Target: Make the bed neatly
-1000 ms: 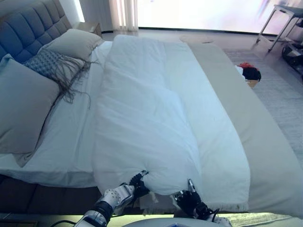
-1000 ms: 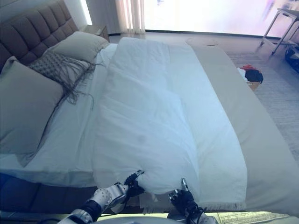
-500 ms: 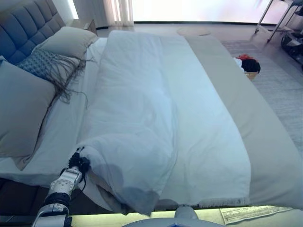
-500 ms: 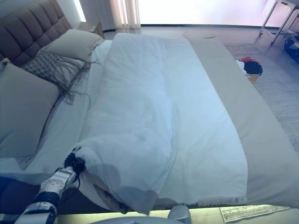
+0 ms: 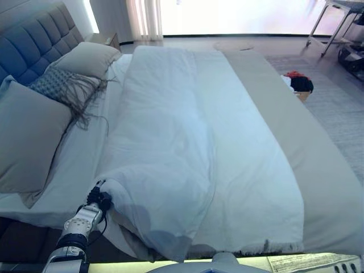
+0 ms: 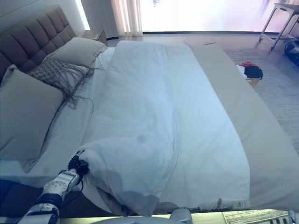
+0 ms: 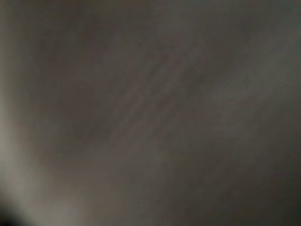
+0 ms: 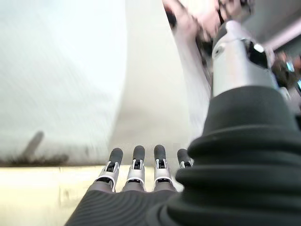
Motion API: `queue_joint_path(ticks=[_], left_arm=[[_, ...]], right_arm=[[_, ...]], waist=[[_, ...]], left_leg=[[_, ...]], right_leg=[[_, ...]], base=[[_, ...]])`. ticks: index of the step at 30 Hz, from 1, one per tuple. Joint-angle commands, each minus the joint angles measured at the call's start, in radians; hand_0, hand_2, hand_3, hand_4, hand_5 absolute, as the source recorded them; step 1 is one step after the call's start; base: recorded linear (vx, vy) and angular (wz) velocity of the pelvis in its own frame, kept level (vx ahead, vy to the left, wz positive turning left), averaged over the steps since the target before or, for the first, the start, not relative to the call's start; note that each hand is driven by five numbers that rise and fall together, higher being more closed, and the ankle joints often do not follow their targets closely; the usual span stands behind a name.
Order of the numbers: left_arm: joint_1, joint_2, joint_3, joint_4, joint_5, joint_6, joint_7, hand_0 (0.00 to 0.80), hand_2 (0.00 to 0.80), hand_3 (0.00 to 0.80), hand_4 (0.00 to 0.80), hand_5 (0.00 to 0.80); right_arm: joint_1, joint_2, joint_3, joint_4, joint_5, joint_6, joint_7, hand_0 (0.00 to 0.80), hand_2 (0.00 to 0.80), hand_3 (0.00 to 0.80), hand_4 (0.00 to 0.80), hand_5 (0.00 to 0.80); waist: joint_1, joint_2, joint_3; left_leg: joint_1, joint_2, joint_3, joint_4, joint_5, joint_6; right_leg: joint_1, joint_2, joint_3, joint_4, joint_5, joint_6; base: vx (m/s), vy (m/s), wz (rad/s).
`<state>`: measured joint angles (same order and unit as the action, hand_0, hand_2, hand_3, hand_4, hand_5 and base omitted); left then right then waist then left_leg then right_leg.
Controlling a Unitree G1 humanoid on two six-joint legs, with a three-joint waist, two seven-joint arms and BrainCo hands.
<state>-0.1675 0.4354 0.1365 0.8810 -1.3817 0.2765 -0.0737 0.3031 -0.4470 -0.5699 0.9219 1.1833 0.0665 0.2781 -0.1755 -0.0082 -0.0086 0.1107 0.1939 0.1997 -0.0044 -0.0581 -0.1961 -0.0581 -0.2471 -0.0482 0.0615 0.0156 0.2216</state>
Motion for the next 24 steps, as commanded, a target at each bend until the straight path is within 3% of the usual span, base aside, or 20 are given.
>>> queue_joint_path(ticks=[1, 4, 7, 15, 19, 24], left_arm=[[-0.053, 0.049, 0.07, -0.106, 0.11, -0.103, -0.113, 0.8, 0.8, 0.8, 0.8, 0.8], [-0.019, 0.012, 0.069, -0.132, 0.143, -0.122, -0.129, 0.8, 0.8, 0.8, 0.8, 0.8], [0.015, 0.018, 0.093, -0.121, 0.115, -0.112, -0.098, 0.8, 0.8, 0.8, 0.8, 0.8], [0.024, 0.19, 0.283, -0.003, 0.118, -0.149, -0.023, 0.8, 0.8, 0.8, 0.8, 0.8], [0.016, 0.306, 0.387, 0.152, 0.172, -0.139, -0.033, 0.8, 0.8, 0.8, 0.8, 0.8], [-0.002, 0.45, 0.449, 0.302, 0.226, -0.147, -0.058, 0.8, 0.8, 0.8, 0.8, 0.8]], right_arm=[[-0.023, 0.005, 0.007, -0.042, 0.041, -0.012, 0.096, 0.0, 0.0, 0.0, 0.0, 0.0], [-0.055, -0.011, 0.036, 0.013, 0.058, 0.015, 0.181, 0.0, 0.0, 0.0, 0.0, 0.0], [-0.101, -0.041, 0.077, 0.021, 0.055, 0.026, 0.177, 0.0, 0.0, 0.0, 0.0, 0.0], [-0.132, -0.036, 0.182, -0.165, 0.049, 0.021, 0.039, 0.0, 0.0, 0.0, 0.0, 0.0], [-0.145, -0.037, 0.204, -0.184, 0.052, 0.018, 0.008, 0.0, 0.0, 0.0, 0.0, 0.0], [-0.151, -0.044, 0.218, -0.16, 0.059, 0.003, 0.024, 0.0, 0.0, 0.0, 0.0, 0.0]], waist=[[0.015, -0.021, -0.026], [0.05, -0.026, -0.024], [0.085, -0.023, -0.027], [0.103, -0.007, -0.038], [0.103, 0.005, -0.046], [0.098, 0.022, -0.055]], left_leg=[[-0.132, 0.041, -0.025, 0.084, 0.068, 0.051], [-0.134, 0.047, -0.046, 0.098, 0.061, 0.047], [-0.131, 0.056, -0.065, 0.094, 0.068, 0.04], [-0.122, 0.069, -0.077, 0.035, 0.108, 0.025], [-0.116, 0.063, -0.082, 0.006, 0.119, 0.024], [-0.109, 0.056, -0.079, -0.023, 0.126, 0.025]], right_leg=[[0.004, -0.042, -0.003, 0.012, 0.029, 0.017], [0.016, -0.033, -0.009, 0.002, 0.029, 0.006], [0.036, -0.021, -0.027, -0.022, 0.035, -0.005], [0.049, -0.007, -0.07, -0.059, 0.046, -0.014], [0.052, -0.01, -0.085, -0.066, 0.041, -0.013], [0.053, -0.016, -0.098, -0.063, 0.03, -0.009]], base=[[-0.046, -0.087, -0.05], [-0.037, -0.098, -0.02], [-0.03, -0.071, 0.0], [-0.04, -0.001, 0.07], [-0.008, 0.041, 0.08], [0.02, 0.064, 0.04]])
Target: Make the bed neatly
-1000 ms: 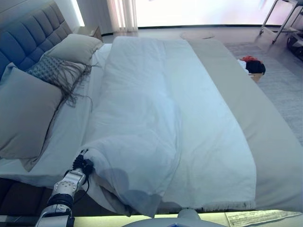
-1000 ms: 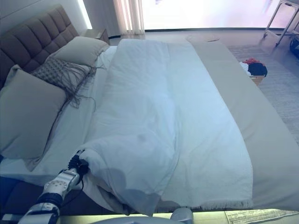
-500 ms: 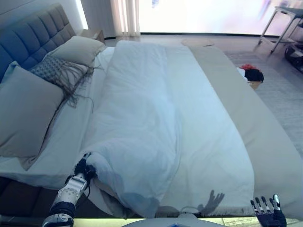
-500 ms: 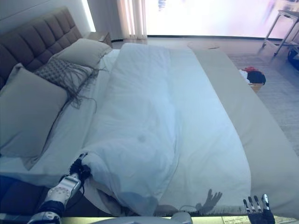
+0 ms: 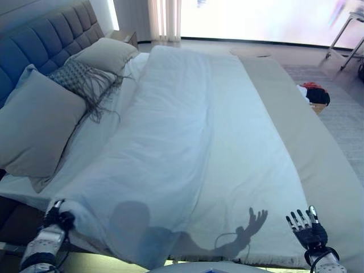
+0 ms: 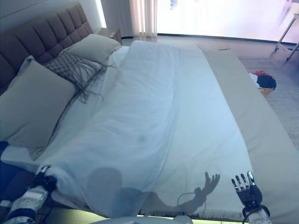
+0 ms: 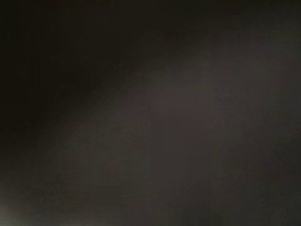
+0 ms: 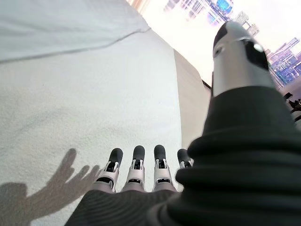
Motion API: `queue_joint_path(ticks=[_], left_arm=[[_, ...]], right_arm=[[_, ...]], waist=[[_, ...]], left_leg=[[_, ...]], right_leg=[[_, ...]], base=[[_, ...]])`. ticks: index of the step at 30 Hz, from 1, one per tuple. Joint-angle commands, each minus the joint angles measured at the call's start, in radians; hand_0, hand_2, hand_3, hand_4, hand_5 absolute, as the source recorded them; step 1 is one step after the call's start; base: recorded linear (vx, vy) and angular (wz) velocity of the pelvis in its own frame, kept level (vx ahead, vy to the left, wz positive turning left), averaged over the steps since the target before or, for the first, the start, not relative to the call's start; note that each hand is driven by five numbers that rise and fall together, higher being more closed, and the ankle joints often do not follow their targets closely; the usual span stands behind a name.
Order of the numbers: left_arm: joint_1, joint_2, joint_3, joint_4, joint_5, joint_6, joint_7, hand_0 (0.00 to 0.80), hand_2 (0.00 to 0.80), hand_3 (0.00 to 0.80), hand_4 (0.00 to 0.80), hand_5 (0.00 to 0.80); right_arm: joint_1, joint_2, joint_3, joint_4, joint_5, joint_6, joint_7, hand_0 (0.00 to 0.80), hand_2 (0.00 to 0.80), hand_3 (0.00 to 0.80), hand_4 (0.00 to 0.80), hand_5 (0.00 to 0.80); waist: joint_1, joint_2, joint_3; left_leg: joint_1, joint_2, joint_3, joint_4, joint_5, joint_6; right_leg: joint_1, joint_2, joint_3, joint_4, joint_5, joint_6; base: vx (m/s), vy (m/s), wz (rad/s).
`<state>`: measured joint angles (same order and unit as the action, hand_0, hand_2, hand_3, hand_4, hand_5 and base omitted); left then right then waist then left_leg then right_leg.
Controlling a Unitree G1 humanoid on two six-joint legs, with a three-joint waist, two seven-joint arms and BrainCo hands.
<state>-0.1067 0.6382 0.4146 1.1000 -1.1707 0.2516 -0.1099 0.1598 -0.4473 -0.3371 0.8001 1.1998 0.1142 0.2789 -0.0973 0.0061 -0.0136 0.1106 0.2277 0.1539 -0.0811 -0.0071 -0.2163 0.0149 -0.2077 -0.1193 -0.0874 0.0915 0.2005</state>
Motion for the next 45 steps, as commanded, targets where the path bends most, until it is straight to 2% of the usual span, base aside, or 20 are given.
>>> queue_joint_path(ticks=[1, 5, 12, 16, 21, 23, 24, 25, 26, 28, 30, 32, 33, 35, 36, 38, 39, 41, 43, 45], left_arm=[[-0.063, 0.259, 0.174, 0.09, 0.021, -0.124, -0.019, 0.8, 0.8, 0.8, 0.8, 0.8], [-0.044, 0.257, 0.197, 0.078, -0.014, -0.1, -0.043, 0.8, 0.8, 0.8, 0.8, 0.8], [0.023, 0.112, 0.205, -0.064, -0.034, -0.08, -0.062, 0.8, 0.8, 0.8, 0.8, 0.8], [0.029, 0.061, 0.176, -0.143, -0.055, -0.08, -0.069, 0.8, 0.8, 0.8, 0.8, 0.8], [0.083, -0.096, 0.09, -0.375, 0.006, -0.103, -0.086, 0.8, 0.8, 0.8, 0.8, 0.8], [0.092, -0.122, 0.074, -0.402, 0.024, -0.102, -0.093, 0.8, 0.8, 0.8, 0.8, 0.8], [0.086, -0.124, 0.07, -0.414, 0.019, -0.096, -0.076, 0.8, 0.8, 0.8, 0.8, 0.8], [0.072, -0.124, 0.067, -0.417, 0.007, -0.082, -0.052, 0.8, 0.8, 0.8, 0.8, 0.8], [0.058, -0.12, 0.06, -0.411, 0.004, -0.079, -0.041, 0.8, 0.8, 0.8, 0.8, 0.8], [0.034, -0.106, 0.037, -0.389, 0.038, -0.104, -0.036, 0.8, 0.8, 0.8, 0.8, 0.8], [0.038, -0.102, 0.028, -0.38, 0.027, -0.111, -0.037, 0.8, 0.8, 0.8, 0.8, 0.8], [0.043, -0.091, 0.024, -0.346, 0.015, -0.126, -0.048, 0.8, 0.8, 0.8, 0.8, 0.8], [0.043, -0.084, 0.02, -0.339, 0.007, -0.128, -0.048, 0.8, 0.8, 0.8, 0.8, 0.8], [0.022, -0.083, 0.013, -0.31, -0.03, -0.139, -0.038, 0.8, 0.8, 0.8, 0.8, 0.8], [0.015, -0.088, 0.008, -0.305, -0.043, -0.146, -0.032, 0.8, 0.8, 0.8, 0.8, 0.8], [0.015, -0.1, 0.004, -0.331, -0.066, -0.164, 0.007, 0.8, 0.8, 0.8, 0.8, 0.8], [0.015, -0.104, 0.002, -0.343, -0.081, -0.169, 0.019, 0.8, 0.8, 0.8, 0.8, 0.8], [-0.002, -0.099, -0.002, -0.329, -0.094, -0.18, 0.01, 0.8, 0.8, 0.8, 0.8, 0.8], [-0.006, -0.104, -0.005, -0.295, -0.114, -0.192, -0.009, 0.8, 0.8, 0.8, 0.8, 0.8], [0.012, -0.11, 0.015, -0.265, -0.112, -0.188, -0.032, 0.8, 0.8, 0.8, 0.8, 0.8]], right_arm=[[-0.008, -0.042, -0.014, -0.034, 0.043, -0.047, 0.026, 0.0, 0.0, 0.0, 0.0, 0.0], [-0.008, -0.025, -0.014, -0.03, 0.041, -0.052, 0.031, 0.0, 0.0, 0.0, 0.0, 0.0], [-0.002, -0.008, -0.035, -0.063, 0.031, -0.056, 0.005, 0.0, 0.0, 0.0, 0.0, 0.0], [0.011, 0.011, -0.043, -0.124, 0.031, -0.059, -0.014, 0.0, 0.0, 0.0, 0.0, 0.0], [0.013, 0.095, -0.053, -0.239, 0.016, -0.069, -0.048, 0.0, 0.0, 0.0, 0.0, 0.0], [-0.002, 0.117, -0.04, -0.268, 0.004, -0.082, -0.059, 0.0, 0.0, 0.0, 0.0, 0.0], [-0.017, 0.13, -0.025, -0.293, -0.004, -0.084, -0.068, 0.0, 0.0, 0.0, 0.0, 0.0], [-0.027, 0.14, -0.004, -0.311, 0.0, -0.088, -0.08, 0.0, 0.0, 0.0, 0.0, 0.0], [-0.028, 0.145, 0.012, -0.322, 0.007, -0.091, -0.087, 0.0, 0.0, 0.0, 0.0, 0.0], [-0.015, 0.151, 0.064, -0.344, 0.019, -0.114, -0.093, 0.0, 0.0, 0.0, 0.0, 0.0], [-0.004, 0.152, 0.103, -0.365, 0.032, -0.133, -0.104, 0.0, 0.0, 0.0, 0.0, 0.0], [0.003, 0.15, 0.115, -0.371, 0.032, -0.132, -0.096, 0.0, 0.0, 0.0, 0.0, 0.0], [0.003, 0.147, 0.117, -0.37, 0.031, -0.128, -0.092, 0.0, 0.0, 0.0, 0.0, 0.0], [-0.01, 0.129, 0.137, -0.362, 0.027, -0.131, -0.097, 0.0, 0.0, 0.0, 0.0, 0.0], [-0.017, 0.119, 0.145, -0.364, 0.026, -0.127, -0.107, 0.0, 0.0, 0.0, 0.0, 0.0], [-0.033, 0.091, 0.159, -0.39, 0.019, -0.112, -0.133, 0.0, 0.0, 0.0, 0.0, 0.0], [-0.045, 0.08, 0.168, -0.394, 0.028, -0.118, -0.139, 0.0, 0.0, 0.0, 0.0, 0.0], [-0.077, 0.057, 0.175, -0.377, 0.063, -0.137, -0.134, 0.0, 0.0, 0.0, 0.0, 0.0], [-0.077, 0.043, 0.147, -0.366, 0.066, -0.126, -0.12, 0.0, 0.0, 0.0, 0.0, 0.0], [-0.067, 0.03, 0.125, -0.352, 0.053, -0.093, -0.109, 0.0, 0.0, 0.0, 0.0, 0.0]], waist=[[0.02, 0.011, -0.05], [0.025, 0.014, -0.045], [0.041, 0.011, -0.032], [0.043, 0.003, -0.025], [0.064, -0.019, -0.002], [0.072, -0.024, 0.005], [0.073, -0.025, 0.013], [0.074, -0.022, 0.02], [0.072, -0.02, 0.027], [0.07, -0.015, 0.037], [0.074, -0.012, 0.038], [0.077, -0.019, 0.039], [0.08, -0.022, 0.041], [0.089, -0.021, 0.048], [0.09, -0.015, 0.053], [0.104, 0.005, 0.075], [0.108, 0.009, 0.085], [0.099, 0.012, 0.104], [0.065, 0.005, 0.113], [0.035, 0.019, 0.102]], left_leg=[[-0.109, 0.021, -0.034, 0.054, 0.074, 0.046], [-0.116, 0.016, -0.041, 0.07, 0.061, 0.047], [-0.119, 0.009, -0.059, 0.105, 0.038, 0.051], [-0.122, -0.01, -0.059, 0.113, 0.026, 0.061], [-0.133, -0.08, -0.06, 0.151, -0.026, 0.098], [-0.137, -0.112, -0.045, 0.159, -0.044, 0.114], [-0.137, -0.127, -0.032, 0.164, -0.056, 0.124], [-0.142, -0.134, -0.024, 0.169, -0.058, 0.136], [-0.144, -0.139, -0.024, 0.175, -0.063, 0.148], [-0.152, -0.155, -0.024, 0.18, -0.047, 0.18], [-0.16, -0.161, -0.017, 0.173, -0.022, 0.192], [-0.183, -0.177, 0.0, 0.176, -0.008, 0.195], [-0.2, -0.184, 0.006, 0.185, -0.005, 0.194], [-0.287, -0.197, 0.005, 0.208, 0.036, 0.158], [-0.317, -0.192, -0.001, 0.207, 0.067, 0.139], [-0.382, -0.175, -0.079, 0.19, 0.16, 0.104], [-0.401, -0.163, -0.102, 0.187, 0.17, 0.101], [-0.409, -0.116, -0.105, 0.207, 0.154, 0.101], [-0.369, -0.042, -0.139, 0.297, 0.141, 0.085], [-0.291, 0.037, -0.185, 0.288, 0.172, 0.065]], right_leg=[[-0.022, -0.057, -0.027, 0.089, -0.047, 0.013], [-0.027, -0.064, -0.026, 0.099, -0.055, 0.014], [-0.016, -0.068, -0.02, 0.104, -0.062, 0.008], [-0.013, -0.091, -0.025, 0.104, -0.052, 0.02], [-0.031, -0.165, -0.02, 0.111, 0.005, 0.043], [-0.04, -0.201, -0.027, 0.096, 0.049, 0.052], [-0.061, -0.221, -0.036, 0.124, 0.067, 0.056], [-0.081, -0.222, -0.035, 0.189, 0.054, 0.055], [-0.099, -0.209, -0.025, 0.28, 0.021, 0.053], [-0.151, -0.14, -0.016, 0.486, -0.043, 0.034], [-0.164, -0.079, -0.028, 0.564, -0.064, 0.012], [-0.137, -0.01, -0.049, 0.535, -0.085, -0.007], [-0.122, 0.01, -0.062, 0.508, -0.091, -0.015], [-0.045, 0.079, -0.077, 0.326, -0.168, -0.078], [-0.03, 0.1, -0.069, 0.283, -0.174, -0.091], [-0.006, 0.142, -0.012, 0.222, -0.192, -0.115], [-0.013, 0.15, 0.006, 0.211, -0.193, -0.125], [-0.045, 0.144, 0.009, 0.215, -0.188, -0.14], [-0.092, 0.108, 0.014, 0.258, -0.187, -0.146], [-0.135, 0.091, 0.035, 0.313, -0.204, -0.146]], base=[[0.019, 0.045, 0.04], [0.016, 0.033, 0.02], [0.047, 0.063, 0.02], [0.027, 0.122, 0.02], [-0.028, 0.128, 0.0], [-0.105, 0.137, -0.03], [-0.193, 0.172, -0.06], [-0.213, 0.189, -0.2], [-0.204, 0.189, -0.31], [-0.184, 0.147, -0.33], [-0.154, 0.05, -0.27], [-0.149, -0.043, -0.3], [-0.167, -0.126, -0.1], [-0.175, -0.142, -0.15], [-0.168, -0.085, -0.44], [-0.241, -0.026, -0.11], [-0.356, -0.001, -0.07], [-0.321, 0.013, -0.67], [-0.166, 0.105, -0.55], [-0.004, 0.274, -0.12]])
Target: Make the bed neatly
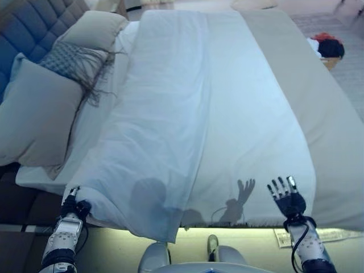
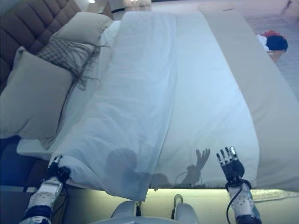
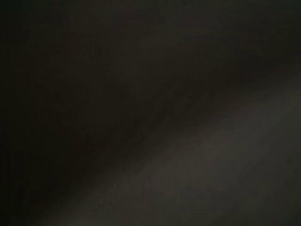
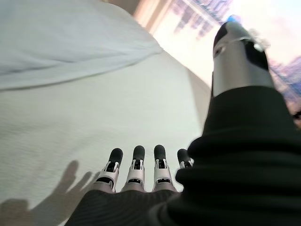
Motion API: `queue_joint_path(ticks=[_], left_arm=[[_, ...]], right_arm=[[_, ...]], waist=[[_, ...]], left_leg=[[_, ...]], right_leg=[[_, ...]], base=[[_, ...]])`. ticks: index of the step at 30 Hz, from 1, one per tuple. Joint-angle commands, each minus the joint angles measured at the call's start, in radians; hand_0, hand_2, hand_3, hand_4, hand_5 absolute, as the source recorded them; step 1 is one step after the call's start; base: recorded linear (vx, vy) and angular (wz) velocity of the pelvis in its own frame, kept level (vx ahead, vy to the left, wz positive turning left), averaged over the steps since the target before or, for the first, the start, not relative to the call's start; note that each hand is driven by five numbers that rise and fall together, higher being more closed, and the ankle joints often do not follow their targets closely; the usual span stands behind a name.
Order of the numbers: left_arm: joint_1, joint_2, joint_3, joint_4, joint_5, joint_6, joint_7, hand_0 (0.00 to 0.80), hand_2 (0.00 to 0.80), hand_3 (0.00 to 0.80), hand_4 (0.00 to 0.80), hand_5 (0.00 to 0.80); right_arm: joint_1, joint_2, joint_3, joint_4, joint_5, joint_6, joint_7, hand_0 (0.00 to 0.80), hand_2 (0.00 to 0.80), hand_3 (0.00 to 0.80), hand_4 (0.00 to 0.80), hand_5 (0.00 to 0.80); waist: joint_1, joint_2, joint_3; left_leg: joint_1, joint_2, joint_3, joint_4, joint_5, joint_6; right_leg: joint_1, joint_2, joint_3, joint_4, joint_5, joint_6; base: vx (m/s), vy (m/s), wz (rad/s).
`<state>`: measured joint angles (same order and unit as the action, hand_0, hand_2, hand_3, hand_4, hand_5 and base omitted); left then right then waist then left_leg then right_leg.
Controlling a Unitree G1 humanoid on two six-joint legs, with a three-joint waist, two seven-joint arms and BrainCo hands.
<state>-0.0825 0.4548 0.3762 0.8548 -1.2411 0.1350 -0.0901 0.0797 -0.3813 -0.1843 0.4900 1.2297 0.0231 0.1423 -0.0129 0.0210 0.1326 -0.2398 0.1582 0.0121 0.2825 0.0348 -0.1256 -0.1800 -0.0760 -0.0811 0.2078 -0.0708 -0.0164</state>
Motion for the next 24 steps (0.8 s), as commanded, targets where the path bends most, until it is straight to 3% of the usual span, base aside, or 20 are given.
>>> queue_joint_path(ticks=[1, 4, 6, 8, 9, 10, 13, 18, 20, 23, 24], left_arm=[[0.002, 0.067, 0.063, -0.008, -0.04, -0.072, -0.06, 0.8, 0.8, 0.8, 0.8, 0.8], [0.029, 0.049, 0.077, 0.017, -0.055, -0.061, -0.073, 0.8, 0.8, 0.8, 0.8, 0.8], [0.04, 0.035, 0.076, 0.025, -0.053, -0.051, -0.091, 0.8, 0.8, 0.8, 0.8, 0.8], [0.052, 0.025, 0.07, 0.02, -0.045, -0.048, -0.113, 0.8, 0.8, 0.8, 0.8, 0.8], [0.059, 0.029, 0.069, 0.02, -0.053, -0.042, -0.119, 0.8, 0.8, 0.8, 0.8, 0.8], [0.066, 0.038, 0.071, 0.018, -0.061, -0.032, -0.119, 0.8, 0.8, 0.8, 0.8, 0.8], [0.062, 0.076, 0.071, 0.003, -0.08, 0.0, -0.102, 0.8, 0.8, 0.8, 0.8, 0.8], [0.03, 0.093, 0.033, -0.085, -0.032, -0.008, -0.089, 0.8, 0.8, 0.8, 0.8, 0.8], [0.016, 0.084, 0.006, -0.104, -0.032, -0.008, -0.081, 0.8, 0.8, 0.8, 0.8, 0.8], [0.008, 0.057, -0.031, -0.132, -0.038, -0.001, -0.094, 0.8, 0.8, 0.8, 0.8, 0.8], [0.01, 0.042, -0.032, -0.166, -0.028, 0.009, -0.084, 0.8, 0.8, 0.8, 0.8, 0.8]], right_arm=[[0.02, -0.037, -0.037, -0.038, 0.012, 0.013, 0.031, 0.0, 0.0, 0.0, 0.0, 0.0], [0.037, -0.028, -0.059, -0.041, -0.035, 0.046, 0.045, 0.0, 0.0, 0.0, 0.0, 0.0], [0.04, -0.027, -0.062, -0.047, -0.038, 0.049, 0.047, 0.0, 0.0, 0.0, 0.0, 0.0], [0.033, -0.028, -0.052, -0.05, -0.024, 0.039, 0.052, 0.0, 0.0, 0.0, 0.0, 0.0], [0.025, -0.025, -0.043, -0.05, -0.019, 0.035, 0.052, 0.0, 0.0, 0.0, 0.0, 0.0], [0.021, -0.017, -0.038, -0.052, -0.011, 0.035, 0.052, 0.0, 0.0, 0.0, 0.0, 0.0], [0.032, 0.023, -0.033, -0.048, 0.042, 0.051, 0.073, 0.0, 0.0, 0.0, 0.0, 0.0], [0.029, 0.055, -0.041, -0.037, 0.068, 0.052, 0.096, 0.0, 0.0, 0.0, 0.0, 0.0], [0.011, 0.041, -0.054, -0.038, 0.077, 0.056, 0.085, 0.0, 0.0, 0.0, 0.0, 0.0], [-0.016, 0.022, -0.084, -0.032, 0.08, 0.074, 0.071, 0.0, 0.0, 0.0, 0.0, 0.0], [-0.025, 0.039, -0.077, -0.048, 0.064, 0.055, 0.058, 0.0, 0.0, 0.0, 0.0, 0.0]], waist=[[-0.063, 0.017, -0.051], [-0.086, 0.056, -0.07], [-0.097, 0.08, -0.074], [-0.101, 0.103, -0.069], [-0.103, 0.11, -0.064], [-0.104, 0.106, -0.061], [-0.096, 0.077, -0.063], [-0.075, 0.04, -0.07], [-0.066, 0.028, -0.072], [-0.046, 0.009, -0.069], [-0.037, 0.003, -0.069]], left_leg=[[0.111, 0.147, -0.062, -0.116, 0.154, -0.039], [0.199, 0.213, -0.095, -0.211, 0.224, -0.08], [0.228, 0.227, -0.104, -0.23, 0.231, -0.097], [0.245, 0.215, -0.111, -0.231, 0.196, -0.105], [0.249, 0.199, -0.1, -0.212, 0.145, -0.103], [0.25, 0.182, -0.078, -0.188, 0.089, -0.094], [0.231, 0.147, -0.051, -0.124, 0.01, -0.077], [0.212, 0.153, -0.019, -0.092, -0.07, -0.075], [0.207, 0.143, -0.028, -0.076, -0.102, -0.068], [0.18, 0.089, -0.051, -0.022, -0.155, -0.047], [0.183, 0.06, -0.026, -0.033, -0.163, -0.03]], right_leg=[[0.043, -0.049, 0.005, 0.048, -0.055, 0.075], [0.021, -0.092, 0.032, 0.099, -0.076, 0.098], [0.015, -0.128, 0.053, 0.114, -0.079, 0.118], [0.013, -0.165, 0.085, 0.12, -0.075, 0.147], [0.016, -0.191, 0.105, 0.12, -0.067, 0.168], [0.023, -0.219, 0.113, 0.113, -0.051, 0.185], [0.069, -0.259, 0.114, 0.049, 0.007, 0.22], [0.12, -0.307, 0.077, -0.027, 0.06, 0.268], [0.123, -0.324, 0.076, -0.037, 0.069, 0.278], [0.13, -0.363, 0.088, -0.113, 0.18, 0.278], [0.122, -0.394, 0.069, -0.154, 0.251, 0.278]], base=[[0.06, 0.389, 0.01], [0.066, 0.407, 0.07], [0.047, 0.48, 0.07], [0.041, 0.449, 0.1], [0.053, 0.354, 0.19], [0.045, 0.318, 0.03], [0.008, 0.16, -0.12], [-0.024, 0.181, 0.1], [-0.033, 0.35, 0.24], [-0.06, 0.3, 0.06], [-0.113, 0.304, 0.01]])
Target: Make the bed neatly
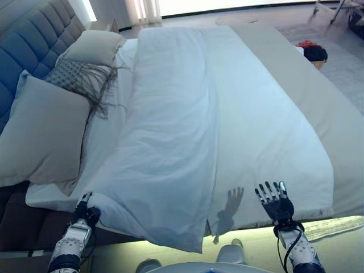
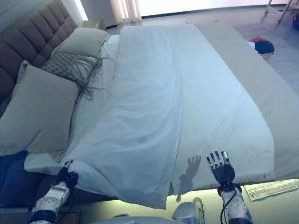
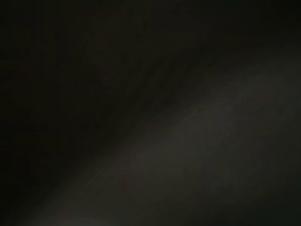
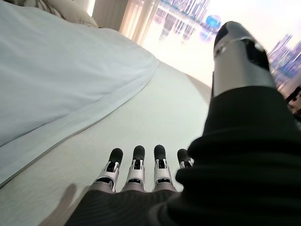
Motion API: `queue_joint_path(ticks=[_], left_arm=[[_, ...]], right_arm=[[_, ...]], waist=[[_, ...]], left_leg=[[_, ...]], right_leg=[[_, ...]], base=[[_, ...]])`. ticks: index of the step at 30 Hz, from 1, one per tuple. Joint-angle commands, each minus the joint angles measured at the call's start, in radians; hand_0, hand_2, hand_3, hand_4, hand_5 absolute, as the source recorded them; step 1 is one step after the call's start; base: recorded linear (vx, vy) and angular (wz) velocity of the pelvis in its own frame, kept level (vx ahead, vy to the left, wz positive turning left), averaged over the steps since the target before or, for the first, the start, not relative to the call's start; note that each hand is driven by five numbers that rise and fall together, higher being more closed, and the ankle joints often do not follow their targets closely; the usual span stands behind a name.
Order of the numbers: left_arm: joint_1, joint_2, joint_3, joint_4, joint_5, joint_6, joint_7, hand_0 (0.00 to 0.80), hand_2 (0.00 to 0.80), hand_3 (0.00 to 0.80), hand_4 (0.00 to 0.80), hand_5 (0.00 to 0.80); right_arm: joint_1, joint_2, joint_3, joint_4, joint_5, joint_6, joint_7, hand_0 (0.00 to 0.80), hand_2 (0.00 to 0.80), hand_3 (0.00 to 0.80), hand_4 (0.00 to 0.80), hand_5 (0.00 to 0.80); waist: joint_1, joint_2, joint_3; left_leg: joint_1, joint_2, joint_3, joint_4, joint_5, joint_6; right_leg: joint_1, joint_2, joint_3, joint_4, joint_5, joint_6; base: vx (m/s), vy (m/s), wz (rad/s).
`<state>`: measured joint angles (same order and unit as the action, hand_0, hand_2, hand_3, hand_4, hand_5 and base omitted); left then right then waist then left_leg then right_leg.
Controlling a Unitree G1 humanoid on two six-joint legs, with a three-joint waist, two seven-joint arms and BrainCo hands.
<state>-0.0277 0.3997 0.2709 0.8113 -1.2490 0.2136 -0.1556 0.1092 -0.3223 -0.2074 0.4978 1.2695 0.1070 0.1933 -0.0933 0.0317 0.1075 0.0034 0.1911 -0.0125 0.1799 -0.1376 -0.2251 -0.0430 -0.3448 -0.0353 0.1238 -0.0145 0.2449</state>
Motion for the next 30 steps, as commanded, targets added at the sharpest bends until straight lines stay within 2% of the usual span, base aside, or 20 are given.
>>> queue_joint_path(ticks=[1, 2, 3, 4, 5, 6, 8, 10, 13, 15, 17, 19, 20, 22, 23, 25, 27, 28, 29, 30], left_arm=[[-0.042, 0.093, 0.077, -0.14, -0.017, -0.064, -0.011, 0.8, 0.8, 0.8, 0.8, 0.8], [-0.041, 0.093, 0.079, -0.148, -0.015, -0.062, -0.009, 0.8, 0.8, 0.8, 0.8, 0.8], [-0.037, 0.085, 0.083, -0.173, -0.009, -0.061, 0.01, 0.8, 0.8, 0.8, 0.8, 0.8], [-0.035, 0.083, 0.081, -0.183, -0.011, -0.06, 0.02, 0.8, 0.8, 0.8, 0.8, 0.8], [-0.036, 0.079, 0.077, -0.191, -0.013, -0.063, 0.028, 0.8, 0.8, 0.8, 0.8, 0.8], [-0.04, 0.058, 0.064, -0.188, 0.001, -0.082, 0.029, 0.8, 0.8, 0.8, 0.8, 0.8], [-0.046, 0.025, 0.039, -0.183, 0.012, -0.115, 0.029, 0.8, 0.8, 0.8, 0.8, 0.8], [-0.047, 0.001, 0.008, -0.192, 0.03, -0.14, 0.033, 0.8, 0.8, 0.8, 0.8, 0.8], [-0.049, -0.005, -0.02, -0.18, 0.016, -0.149, 0.058, 0.8, 0.8, 0.8, 0.8, 0.8], [-0.053, 0.002, -0.035, -0.175, -0.017, -0.143, 0.083, 0.8, 0.8, 0.8, 0.8, 0.8], [-0.081, 0.004, -0.053, -0.174, -0.032, -0.143, 0.106, 0.8, 0.8, 0.8, 0.8, 0.8], [-0.099, -0.012, -0.061, -0.158, -0.036, -0.141, 0.113, 0.8, 0.8, 0.8, 0.8, 0.8], [-0.095, -0.023, -0.063, -0.156, -0.032, -0.144, 0.115, 0.8, 0.8, 0.8, 0.8, 0.8], [-0.073, -0.039, -0.064, -0.143, -0.027, -0.151, 0.112, 0.8, 0.8, 0.8, 0.8, 0.8], [-0.067, -0.042, -0.064, -0.136, -0.02, -0.157, 0.111, 0.8, 0.8, 0.8, 0.8, 0.8], [-0.059, -0.039, -0.066, -0.127, 0.014, -0.163, 0.118, 0.8, 0.8, 0.8, 0.8, 0.8], [-0.058, -0.021, -0.062, -0.12, 0.082, -0.167, 0.117, 0.8, 0.8, 0.8, 0.8, 0.8], [-0.056, -0.013, -0.057, -0.119, 0.102, -0.164, 0.121, 0.8, 0.8, 0.8, 0.8, 0.8], [-0.05, -0.004, -0.05, -0.118, 0.105, -0.152, 0.119, 0.8, 0.8, 0.8, 0.8, 0.8], [-0.042, 0.004, -0.044, -0.118, 0.107, -0.143, 0.113, 0.8, 0.8, 0.8, 0.8, 0.8]], right_arm=[[-0.057, -0.004, -0.046, -0.068, 0.013, -0.043, -0.002, 0.0, 0.0, 0.0, 0.0, 0.0], [-0.058, 0.004, -0.042, -0.075, 0.011, -0.049, -0.011, 0.0, 0.0, 0.0, 0.0, 0.0], [-0.036, 0.031, -0.028, -0.105, 0.028, -0.055, -0.025, 0.0, 0.0, 0.0, 0.0, 0.0], [-0.019, 0.043, -0.019, -0.124, 0.032, -0.057, -0.026, 0.0, 0.0, 0.0, 0.0, 0.0], [0.001, 0.054, -0.007, -0.141, 0.028, -0.064, -0.026, 0.0, 0.0, 0.0, 0.0, 0.0], [0.043, 0.072, 0.018, -0.148, 0.03, -0.091, -0.011, 0.0, 0.0, 0.0, 0.0, 0.0], [0.084, 0.085, 0.043, -0.143, 0.045, -0.112, 0.01, 0.0, 0.0, 0.0, 0.0, 0.0], [0.095, 0.08, 0.049, -0.129, 0.072, -0.123, 0.021, 0.0, 0.0, 0.0, 0.0, 0.0], [0.074, 0.056, 0.057, -0.101, 0.073, -0.131, 0.014, 0.0, 0.0, 0.0, 0.0, 0.0], [0.052, 0.035, 0.056, -0.101, 0.063, -0.116, -0.005, 0.0, 0.0, 0.0, 0.0, 0.0], [0.037, 0.025, 0.058, -0.104, 0.051, -0.123, -0.022, 0.0, 0.0, 0.0, 0.0, 0.0], [0.02, 0.02, 0.059, -0.096, 0.039, -0.122, -0.043, 0.0, 0.0, 0.0, 0.0, 0.0], [0.021, 0.018, 0.056, -0.096, 0.035, -0.118, -0.049, 0.0, 0.0, 0.0, 0.0, 0.0], [0.018, -0.005, 0.038, -0.084, 0.018, -0.092, -0.05, 0.0, 0.0, 0.0, 0.0, 0.0], [0.013, -0.012, 0.036, -0.076, 0.002, -0.086, -0.051, 0.0, 0.0, 0.0, 0.0, 0.0], [0.008, -0.014, 0.03, -0.079, -0.035, -0.078, -0.059, 0.0, 0.0, 0.0, 0.0, 0.0], [0.014, -0.007, 0.03, -0.1, -0.07, -0.079, -0.072, 0.0, 0.0, 0.0, 0.0, 0.0], [0.02, 0.002, 0.034, -0.106, -0.07, -0.076, -0.085, 0.0, 0.0, 0.0, 0.0, 0.0], [0.024, 0.009, 0.039, -0.103, -0.059, -0.07, -0.092, 0.0, 0.0, 0.0, 0.0, 0.0], [0.028, 0.013, 0.042, -0.094, -0.055, -0.066, -0.09, 0.0, 0.0, 0.0, 0.0, 0.0]], waist=[[0.049, -0.013, -0.044], [0.053, -0.017, -0.045], [0.047, -0.02, -0.045], [0.045, -0.024, -0.05], [0.04, -0.027, -0.056], [0.035, -0.034, -0.062], [0.028, -0.043, -0.074], [0.036, -0.051, -0.083], [0.053, -0.056, -0.098], [0.063, -0.053, -0.094], [0.084, -0.055, -0.078], [0.093, -0.056, -0.065], [0.09, -0.057, -0.061], [0.076, -0.059, -0.061], [0.071, -0.053, -0.064], [0.071, -0.038, -0.07], [0.06, -0.029, -0.058], [0.052, -0.031, -0.049], [0.048, -0.038, -0.044], [0.048, -0.043, -0.046]], left_leg=[[-0.056, 0.007, 0.024, 0.064, 0.004, 0.083], [-0.054, -0.003, 0.037, 0.061, 0.003, 0.089], [-0.051, -0.046, 0.044, 0.045, -0.001, 0.126], [-0.055, -0.064, 0.044, 0.034, 0.004, 0.141], [-0.06, -0.08, 0.045, 0.019, 0.019, 0.158], [-0.061, -0.096, 0.049, 0.009, 0.031, 0.172], [-0.068, -0.116, 0.039, -0.008, 0.05, 0.186], [-0.082, -0.125, 0.015, -0.022, 0.07, 0.191], [-0.086, -0.111, -0.01, -0.073, 0.111, 0.163], [-0.109, -0.082, 0.0, -0.089, 0.152, 0.131], [-0.167, -0.056, -0.027, -0.099, 0.202, 0.097], [-0.196, -0.047, -0.041, -0.082, 0.207, 0.084], [-0.203, -0.045, -0.029, -0.049, 0.194, 0.082], [-0.205, -0.033, 0.031, 0.047, 0.147, 0.077], [-0.19, -0.025, 0.047, 0.046, 0.138, 0.081], [-0.157, -0.034, 0.062, 0.013, 0.139, 0.093], [-0.131, -0.058, 0.088, 0.021, 0.116, 0.131], [-0.122, -0.073, 0.091, 0.033, 0.099, 0.148], [-0.114, -0.085, 0.095, 0.043, 0.087, 0.16], [-0.107, -0.088, 0.093, 0.043, 0.084, 0.16]], right_leg=[[-0.026, -0.138, -0.001, -0.074, 0.231, 0.017], [-0.034, -0.144, -0.009, -0.073, 0.244, 0.017], [-0.067, -0.115, 0.008, 0.042, 0.212, 0.017], [-0.095, -0.092, 0.024, 0.117, 0.19, 0.013], [-0.122, -0.061, 0.031, 0.179, 0.169, 0.003], [-0.143, -0.007, 0.023, 0.258, 0.114, -0.022], [-0.161, 0.068, 0.015, 0.344, 0.064, -0.051], [-0.152, 0.118, 0.009, 0.329, 0.024, -0.076], [-0.058, 0.182, -0.028, 0.143, -0.051, -0.12], [-0.025, 0.213, -0.04, 0.054, -0.045, -0.125], [-0.007, 0.236, -0.041, 0.008, -0.035, -0.129], [0.006, 0.236, -0.056, -0.014, -0.03, -0.132], [0.009, 0.228, -0.064, -0.017, -0.028, -0.133], [0.016, 0.204, -0.082, -0.012, -0.027, -0.131], [0.016, 0.198, -0.088, -0.003, -0.03, -0.126], [0.011, 0.178, -0.096, 0.037, -0.044, -0.113], [-0.061, 0.117, -0.095, 0.225, -0.014, -0.077], [-0.115, 0.082, -0.067, 0.321, 0.019, -0.065], [-0.148, 0.061, -0.043, 0.352, 0.037, -0.065], [-0.148, 0.051, -0.029, 0.32, 0.036, -0.068]], base=[[-0.118, 0.275, 0.0], [-0.155, 0.33, -0.09], [-0.16, 0.333, -0.25], [-0.196, 0.376, -0.22], [-0.153, 0.257, -0.09], [-0.146, 0.222, 0.07], [-0.127, 0.115, 0.13], [-0.11, -0.041, 0.28], [-0.084, -0.138, 0.26], [-0.192, -0.155, 0.27], [-0.262, -0.087, 0.07], [-0.202, 0.003, 0.07], [-0.148, 0.059, 0.07], [-0.07, 0.117, 0.04], [0.005, 0.202, 0.04], [0.018, 0.264, 0.01], [-0.029, 0.272, 0.01], [-0.034, 0.164, -0.08], [0.001, 0.056, -0.17], [0.062, -0.082, -0.19]])
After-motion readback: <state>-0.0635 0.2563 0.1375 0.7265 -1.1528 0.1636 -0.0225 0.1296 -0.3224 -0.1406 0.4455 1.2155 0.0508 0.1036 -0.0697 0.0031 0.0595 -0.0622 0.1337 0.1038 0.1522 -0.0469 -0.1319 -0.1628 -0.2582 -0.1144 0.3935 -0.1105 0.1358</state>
